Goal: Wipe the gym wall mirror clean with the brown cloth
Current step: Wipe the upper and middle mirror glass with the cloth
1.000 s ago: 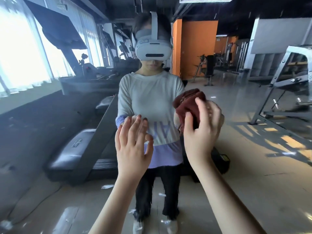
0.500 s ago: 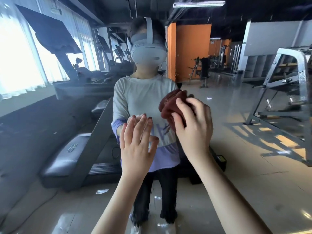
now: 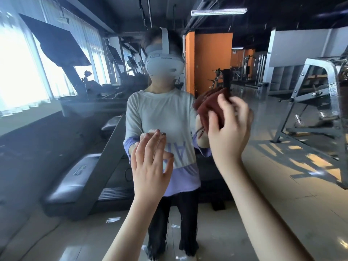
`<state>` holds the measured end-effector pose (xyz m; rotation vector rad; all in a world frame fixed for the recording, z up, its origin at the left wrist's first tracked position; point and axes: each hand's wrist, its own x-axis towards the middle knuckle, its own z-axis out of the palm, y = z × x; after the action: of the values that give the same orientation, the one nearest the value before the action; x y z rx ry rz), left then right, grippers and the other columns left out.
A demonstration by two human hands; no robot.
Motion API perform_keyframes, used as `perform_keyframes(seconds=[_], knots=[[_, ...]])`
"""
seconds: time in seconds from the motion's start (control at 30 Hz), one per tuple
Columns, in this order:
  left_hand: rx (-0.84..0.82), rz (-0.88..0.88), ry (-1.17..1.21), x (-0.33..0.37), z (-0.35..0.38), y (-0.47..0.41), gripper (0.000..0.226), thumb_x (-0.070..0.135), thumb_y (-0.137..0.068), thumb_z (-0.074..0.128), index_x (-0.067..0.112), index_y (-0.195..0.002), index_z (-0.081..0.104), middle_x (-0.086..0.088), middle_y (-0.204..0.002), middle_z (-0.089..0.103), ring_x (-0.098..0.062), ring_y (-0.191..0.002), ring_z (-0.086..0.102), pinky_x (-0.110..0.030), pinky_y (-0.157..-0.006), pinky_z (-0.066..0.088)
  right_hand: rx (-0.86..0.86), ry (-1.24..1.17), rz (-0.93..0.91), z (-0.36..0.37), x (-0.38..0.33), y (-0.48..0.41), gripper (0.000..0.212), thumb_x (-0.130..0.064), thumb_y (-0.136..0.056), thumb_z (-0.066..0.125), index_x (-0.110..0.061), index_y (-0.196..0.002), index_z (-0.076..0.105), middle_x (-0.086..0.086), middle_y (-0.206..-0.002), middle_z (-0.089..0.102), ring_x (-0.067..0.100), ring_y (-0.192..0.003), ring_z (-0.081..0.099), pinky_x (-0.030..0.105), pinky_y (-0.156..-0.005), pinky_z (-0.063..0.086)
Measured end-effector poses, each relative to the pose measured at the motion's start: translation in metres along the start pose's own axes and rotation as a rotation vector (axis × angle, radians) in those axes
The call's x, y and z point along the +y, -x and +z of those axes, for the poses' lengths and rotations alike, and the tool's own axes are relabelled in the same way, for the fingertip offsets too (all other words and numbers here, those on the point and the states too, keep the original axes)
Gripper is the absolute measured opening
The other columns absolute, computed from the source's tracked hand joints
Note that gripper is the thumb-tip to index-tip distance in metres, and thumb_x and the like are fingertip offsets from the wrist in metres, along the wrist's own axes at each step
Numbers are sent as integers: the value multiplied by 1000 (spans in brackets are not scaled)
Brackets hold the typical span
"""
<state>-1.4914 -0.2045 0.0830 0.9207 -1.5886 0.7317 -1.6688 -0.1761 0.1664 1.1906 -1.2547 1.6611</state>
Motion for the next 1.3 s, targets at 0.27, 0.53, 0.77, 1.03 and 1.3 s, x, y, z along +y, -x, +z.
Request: perform_keyframes(seconds=[0.27, 0.53, 0.77, 1.03, 1.3], knots=[[12, -34, -27, -2, 2, -10, 51, 31, -92, 57, 6, -136, 60, -12, -143, 55, -33, -138, 40, -49, -110, 36, -126, -23, -260, 16, -34, 3, 31, -23, -94, 63, -11, -122, 68, 17, -118, 63, 35, -95, 56, 41, -78, 50], [34, -22, -29, -3, 3, -10, 48, 32, -94, 55, 7, -135, 62, -11, -141, 57, -34, -135, 44, -50, -108, 39, -136, -55, -328, 26, -55, -30, 30, -21, -89, 65, -14, -118, 71, 12, -116, 65, 33, -93, 56, 41, -76, 50], [39, -36, -23, -1, 7, -9, 52, 19, -86, 68, 6, -136, 60, -11, -143, 56, -36, -137, 42, -51, -110, 36, 69, 46, 7, 12, -26, -31, 32, -18, -87, 66, -11, -117, 71, 14, -118, 65, 31, -98, 53, 38, -82, 44], [27, -49, -18, 0, 7, -6, 50, 25, -93, 60, 5, -138, 58, -12, -145, 53, -36, -139, 40, -52, -111, 35, 31, 172, 14, -2, 1, -18, 31, -23, -86, 69, -15, -115, 72, 8, -114, 68, 28, -96, 53, 38, -77, 44], [28, -40, -54, 5, 10, -7, 54, 35, -96, 57, 1, -139, 55, -16, -145, 52, -38, -139, 37, -49, -117, 24, -134, 138, -81, -15, 9, 18, 30, -19, -86, 68, -12, -115, 70, 13, -115, 64, 28, -97, 52, 38, -73, 47]])
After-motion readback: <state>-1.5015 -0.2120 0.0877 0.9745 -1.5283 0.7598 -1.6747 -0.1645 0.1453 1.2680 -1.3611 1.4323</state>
